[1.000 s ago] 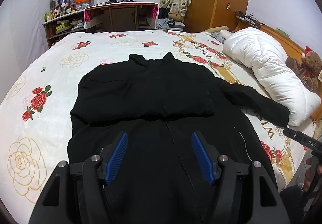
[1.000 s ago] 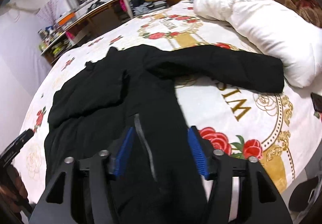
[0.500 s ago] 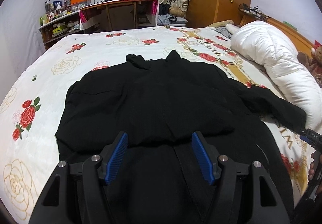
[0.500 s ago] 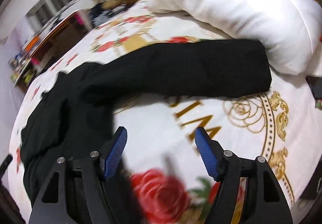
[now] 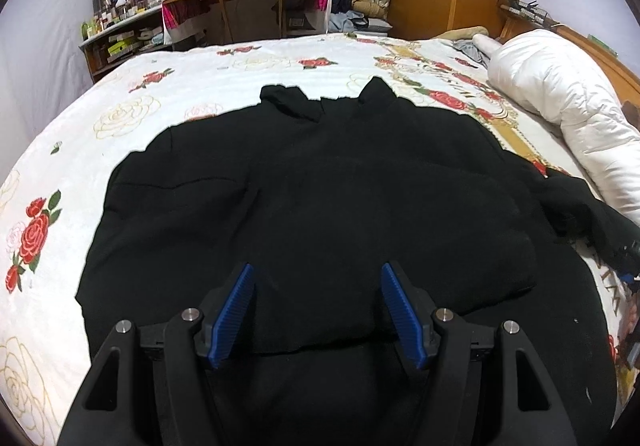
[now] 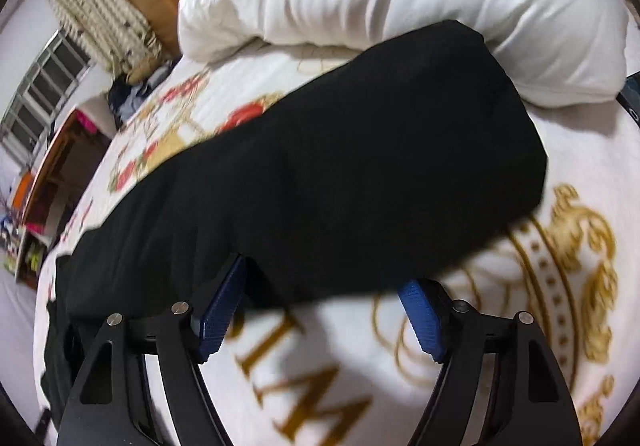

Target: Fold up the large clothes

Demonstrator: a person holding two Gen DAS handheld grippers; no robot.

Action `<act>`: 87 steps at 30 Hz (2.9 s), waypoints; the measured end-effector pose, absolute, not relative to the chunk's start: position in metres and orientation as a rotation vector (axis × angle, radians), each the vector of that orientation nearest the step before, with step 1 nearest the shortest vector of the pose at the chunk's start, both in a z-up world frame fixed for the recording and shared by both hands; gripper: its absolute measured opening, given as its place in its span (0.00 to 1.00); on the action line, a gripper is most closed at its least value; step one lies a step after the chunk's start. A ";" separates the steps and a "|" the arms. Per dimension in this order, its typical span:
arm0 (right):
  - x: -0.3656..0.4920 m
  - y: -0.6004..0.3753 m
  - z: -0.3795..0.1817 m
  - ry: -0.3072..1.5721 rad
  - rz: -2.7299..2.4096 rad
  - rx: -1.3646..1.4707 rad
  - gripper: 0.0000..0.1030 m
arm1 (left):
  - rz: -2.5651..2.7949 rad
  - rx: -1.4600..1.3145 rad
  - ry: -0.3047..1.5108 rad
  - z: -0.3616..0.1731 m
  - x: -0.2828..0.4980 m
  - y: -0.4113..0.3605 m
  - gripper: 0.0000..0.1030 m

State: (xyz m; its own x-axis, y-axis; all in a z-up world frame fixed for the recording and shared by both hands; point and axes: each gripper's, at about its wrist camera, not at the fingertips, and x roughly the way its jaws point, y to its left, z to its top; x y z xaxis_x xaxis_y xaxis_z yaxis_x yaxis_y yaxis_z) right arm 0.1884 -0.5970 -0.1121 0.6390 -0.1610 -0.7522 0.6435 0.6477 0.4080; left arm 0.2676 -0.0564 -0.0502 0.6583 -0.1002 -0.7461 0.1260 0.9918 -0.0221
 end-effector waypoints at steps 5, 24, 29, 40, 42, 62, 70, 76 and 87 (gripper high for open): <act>0.191 -0.608 -0.112 0.673 -0.578 0.805 0.73 | -0.126 0.034 0.860 -0.060 0.268 -0.053 0.66; 0.190 -0.554 0.047 0.604 -0.471 0.579 0.10 | -0.079 -0.062 0.795 -0.008 0.242 -0.005 0.66; 0.202 -0.506 0.112 0.538 -0.342 0.473 0.10 | -0.061 -0.084 0.769 0.012 0.226 0.015 0.66; 0.271 -0.355 0.138 0.585 -0.020 0.313 0.10 | -0.013 -0.155 0.758 0.015 0.209 0.061 0.66; 0.283 -0.328 0.127 0.616 0.026 0.290 0.10 | -0.001 -0.167 0.762 0.011 0.206 0.071 0.66; 0.325 -0.163 -0.030 0.935 0.292 0.079 0.62 | 0.004 -0.230 0.816 -0.039 0.222 0.115 0.66; 0.304 -0.142 -0.013 0.899 0.432 0.087 0.67 | -0.049 -0.271 0.785 -0.022 0.235 0.103 0.67; 0.281 -0.169 0.015 0.815 0.476 0.132 0.67 | -0.091 -0.320 0.789 -0.010 0.248 0.085 0.70; 0.279 -0.307 -0.013 0.868 0.136 0.184 0.67 | -0.260 -0.267 0.862 -0.031 0.310 -0.014 0.20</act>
State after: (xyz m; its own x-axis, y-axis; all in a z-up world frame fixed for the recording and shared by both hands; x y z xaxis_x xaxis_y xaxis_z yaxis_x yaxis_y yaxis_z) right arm 0.2787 -0.3065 -0.0133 0.6392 0.1936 -0.7443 -0.0441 0.9754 0.2158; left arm 0.3100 -0.0138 -0.0309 0.6238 -0.3306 -0.7082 0.1171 0.9355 -0.3335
